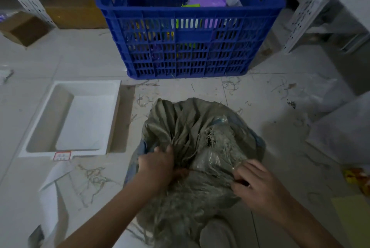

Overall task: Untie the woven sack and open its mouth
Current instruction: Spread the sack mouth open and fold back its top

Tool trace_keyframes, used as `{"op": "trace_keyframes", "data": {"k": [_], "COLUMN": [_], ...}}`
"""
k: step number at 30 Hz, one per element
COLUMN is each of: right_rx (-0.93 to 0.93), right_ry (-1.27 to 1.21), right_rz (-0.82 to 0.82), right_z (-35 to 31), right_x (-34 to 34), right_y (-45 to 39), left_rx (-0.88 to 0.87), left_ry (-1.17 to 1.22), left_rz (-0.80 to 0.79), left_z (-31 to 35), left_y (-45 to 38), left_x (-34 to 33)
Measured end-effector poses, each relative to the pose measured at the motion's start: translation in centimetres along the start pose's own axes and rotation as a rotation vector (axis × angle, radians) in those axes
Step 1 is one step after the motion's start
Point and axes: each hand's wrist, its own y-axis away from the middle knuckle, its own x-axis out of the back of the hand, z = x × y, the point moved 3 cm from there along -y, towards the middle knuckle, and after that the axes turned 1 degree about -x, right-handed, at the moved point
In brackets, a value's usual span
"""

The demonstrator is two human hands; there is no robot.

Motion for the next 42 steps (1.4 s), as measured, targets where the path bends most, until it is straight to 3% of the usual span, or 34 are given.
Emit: {"op": "trace_keyframes", "data": {"k": [4, 10, 14, 16, 19, 20, 26, 30, 33, 35, 37, 39, 40, 42], "right_rx": [-0.047, -0.127, -0.595, -0.840, -0.829, -0.800, -0.719, -0.854, -0.991, -1.232, -1.452, -1.507, -1.500, -1.520], "right_ry": [-0.041, -0.223, -0.582, -0.530, 0.082, 0.151, 0.108, -0.009, -0.233, -0.555, -1.082, -1.504, -1.630, -1.592], "right_rz": [-0.044, -0.262, -0.290, -0.298, -0.553, -0.569, -0.707, -0.476, -0.308, -0.185, -0.049, 0.020, 0.038, 0.018], "right_z": [0.2, 0.9, 1.7, 2.1, 3.2, 3.0, 1.0, 2.6, 5.2, 7.5, 8.5, 9.0, 9.0, 9.0], "right_x": [-0.1, 1.3, 2.6, 3.0, 4.0, 4.3, 0.4, -0.5, 0.2, 0.9, 1.7, 2.5, 2.9, 3.3], "right_y": [1.2, 2.2, 1.0, -0.5, -5.0, -6.9, -15.0, -14.2, -12.6, -11.7, -11.4, -11.3, -11.4, -11.5], "left_rx": [-0.054, 0.121, 0.180, 0.120, 0.014, 0.000, -0.004, -0.045, -0.097, -0.095, -0.043, -0.041, -0.054, -0.071], "left_ry": [-0.005, 0.525, 0.972, 1.164, 1.482, 1.579, 1.828, 1.816, 1.582, 1.280, 1.005, 0.791, 0.723, 0.619], "left_rz": [0.029, 0.402, 0.640, 0.705, 0.669, 0.620, 0.353, 0.357, 0.389, 0.394, 0.442, 0.477, 0.481, 0.493], "left_z": [0.1, -3.0, -5.6, -5.8, -4.9, -4.4, -2.2, -2.9, -4.6, -5.8, -6.7, -6.8, -6.6, -6.3], "left_y": [0.0, -0.1, 0.2, 0.8, 1.3, 1.4, 1.3, 1.7, 1.8, 1.8, 1.8, 2.1, 2.2, 2.5], "left_x": [-2.9, 0.9, 5.3, 7.5, 10.2, 10.9, 13.3, 14.1, 14.0, 13.8, 13.8, 14.1, 14.1, 14.2]}}
